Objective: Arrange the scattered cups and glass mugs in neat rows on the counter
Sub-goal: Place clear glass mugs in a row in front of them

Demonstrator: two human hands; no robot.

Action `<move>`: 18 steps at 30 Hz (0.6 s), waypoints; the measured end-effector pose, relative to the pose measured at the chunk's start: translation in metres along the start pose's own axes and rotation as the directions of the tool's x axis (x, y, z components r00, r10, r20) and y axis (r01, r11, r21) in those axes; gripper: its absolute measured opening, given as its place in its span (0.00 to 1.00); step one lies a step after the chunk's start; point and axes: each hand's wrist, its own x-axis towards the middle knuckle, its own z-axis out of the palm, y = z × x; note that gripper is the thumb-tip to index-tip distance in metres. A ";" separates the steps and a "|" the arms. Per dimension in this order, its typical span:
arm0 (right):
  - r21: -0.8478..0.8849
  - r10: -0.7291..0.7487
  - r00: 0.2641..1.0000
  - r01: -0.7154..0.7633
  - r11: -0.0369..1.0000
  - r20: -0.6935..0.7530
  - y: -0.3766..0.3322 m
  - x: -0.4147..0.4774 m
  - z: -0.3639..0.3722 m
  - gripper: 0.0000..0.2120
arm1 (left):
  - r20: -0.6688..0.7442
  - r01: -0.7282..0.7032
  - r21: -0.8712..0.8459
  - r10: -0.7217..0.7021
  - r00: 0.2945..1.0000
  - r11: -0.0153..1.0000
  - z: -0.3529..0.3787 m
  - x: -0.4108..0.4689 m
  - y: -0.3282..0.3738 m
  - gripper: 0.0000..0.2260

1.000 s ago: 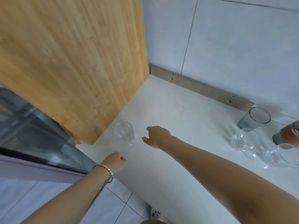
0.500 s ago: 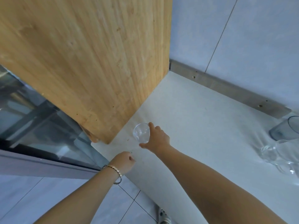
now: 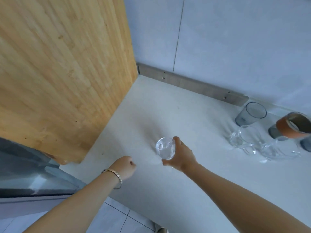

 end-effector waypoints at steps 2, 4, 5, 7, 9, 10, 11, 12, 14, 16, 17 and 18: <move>0.065 0.062 0.998 -0.060 0.996 -0.032 0.021 -0.010 -0.008 0.36 | 0.012 -0.038 0.024 0.037 0.999 0.999 0.004 0.003 0.013 0.14; 0.165 0.120 0.990 -0.107 0.981 -0.077 0.039 -0.021 -0.013 0.35 | 0.029 -0.073 0.062 0.072 0.997 0.995 0.007 0.007 0.027 0.10; 0.208 0.146 0.984 -0.121 0.971 -0.107 0.046 -0.027 -0.016 0.35 | 0.040 -0.089 0.084 0.086 0.995 0.992 0.008 0.009 0.034 0.08; 0.268 0.181 0.967 -0.129 0.955 -0.179 0.061 -0.039 -0.022 0.36 | 0.060 -0.122 0.132 0.115 0.992 0.984 0.011 0.014 0.049 0.07; 0.309 0.211 0.947 -0.131 0.942 -0.243 0.080 -0.052 -0.033 0.36 | 0.088 -0.159 0.169 0.146 0.985 0.973 0.018 0.015 0.070 0.07; 0.322 0.222 0.937 -0.129 0.938 -0.271 0.090 -0.059 -0.041 0.35 | 0.105 -0.181 0.187 0.163 0.981 0.966 0.023 0.015 0.082 0.07; 0.328 0.229 0.926 -0.126 0.936 -0.300 0.100 -0.067 -0.050 0.35 | 0.122 -0.206 0.200 0.184 0.975 0.958 0.027 0.014 0.095 0.07; 0.332 0.238 0.913 -0.123 0.935 -0.331 0.112 -0.075 -0.060 0.34 | 0.139 -0.230 0.209 0.204 0.969 0.950 0.033 0.014 0.110 0.06; 0.341 0.260 0.886 -0.126 0.932 -0.384 0.136 -0.092 -0.083 0.35 | 0.162 -0.278 0.230 0.244 0.956 0.933 0.044 0.012 0.140 0.06; 0.352 0.287 0.870 -0.143 0.925 -0.400 0.164 -0.110 -0.106 0.38 | 0.189 -0.326 0.252 0.284 0.940 0.911 0.059 0.007 0.172 0.06; 0.355 0.301 0.866 -0.156 0.922 -0.399 0.179 -0.118 -0.117 0.40 | 0.205 -0.348 0.263 0.300 0.932 0.900 0.068 0.004 0.188 0.06; 0.355 0.317 0.862 -0.174 0.918 -0.395 0.196 -0.127 -0.128 0.41 | 0.220 -0.369 0.274 0.316 0.923 0.888 0.078 -0.001 0.204 0.06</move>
